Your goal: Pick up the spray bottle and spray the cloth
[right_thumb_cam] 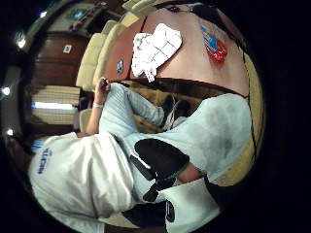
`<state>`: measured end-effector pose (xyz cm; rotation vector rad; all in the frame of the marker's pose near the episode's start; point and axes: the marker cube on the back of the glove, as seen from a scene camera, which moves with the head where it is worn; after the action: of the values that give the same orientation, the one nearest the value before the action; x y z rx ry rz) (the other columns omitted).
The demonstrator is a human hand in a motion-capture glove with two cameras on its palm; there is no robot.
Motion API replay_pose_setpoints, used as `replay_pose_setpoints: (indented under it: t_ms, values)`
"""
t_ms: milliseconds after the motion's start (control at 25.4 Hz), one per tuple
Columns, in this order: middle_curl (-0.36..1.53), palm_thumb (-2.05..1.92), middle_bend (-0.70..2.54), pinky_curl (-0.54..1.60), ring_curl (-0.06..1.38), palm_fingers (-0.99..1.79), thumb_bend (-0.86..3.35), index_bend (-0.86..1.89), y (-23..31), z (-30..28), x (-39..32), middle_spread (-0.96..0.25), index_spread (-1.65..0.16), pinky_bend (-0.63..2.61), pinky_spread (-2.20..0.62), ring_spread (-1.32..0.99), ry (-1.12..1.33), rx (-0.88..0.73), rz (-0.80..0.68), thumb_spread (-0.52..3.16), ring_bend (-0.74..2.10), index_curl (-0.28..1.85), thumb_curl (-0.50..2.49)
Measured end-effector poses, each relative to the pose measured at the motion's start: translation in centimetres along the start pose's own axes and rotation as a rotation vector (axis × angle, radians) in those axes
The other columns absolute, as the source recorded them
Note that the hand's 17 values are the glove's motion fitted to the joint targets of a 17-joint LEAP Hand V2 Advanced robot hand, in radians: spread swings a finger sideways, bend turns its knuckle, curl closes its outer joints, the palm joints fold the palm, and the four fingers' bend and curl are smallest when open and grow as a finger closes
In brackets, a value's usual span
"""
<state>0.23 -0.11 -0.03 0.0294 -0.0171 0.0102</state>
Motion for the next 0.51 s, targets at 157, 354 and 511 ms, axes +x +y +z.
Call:
replay_pose_setpoints:
  t_ms: [157, 354, 511]
  values:
    - [0.11, 0.29, 0.24, 0.14, 0.13, 0.53, 0.13, 0.18, 0.4, -0.3, 0.5, -0.13, -0.27, 0.37, 0.14, -0.06, -0.012, 0.03, 0.029, 0.54, 0.39, 0.11, 0.1]
    - [0.16, 0.32, 0.24, 0.18, 0.19, 0.51, 0.1, 0.17, 0.6, -0.5, 1.4, -0.16, -0.33, 0.34, 0.17, -0.08, -0.02, 0.053, 0.075, 0.71, 0.41, 0.17, 0.14]
    - [0.19, 0.34, 0.24, 0.19, 0.21, 0.5, 0.07, 0.17, 0.6, -0.8, 2.0, -0.17, -0.36, 0.3, 0.19, -0.09, -0.001, 0.052, 0.104, 0.79, 0.41, 0.19, 0.16]
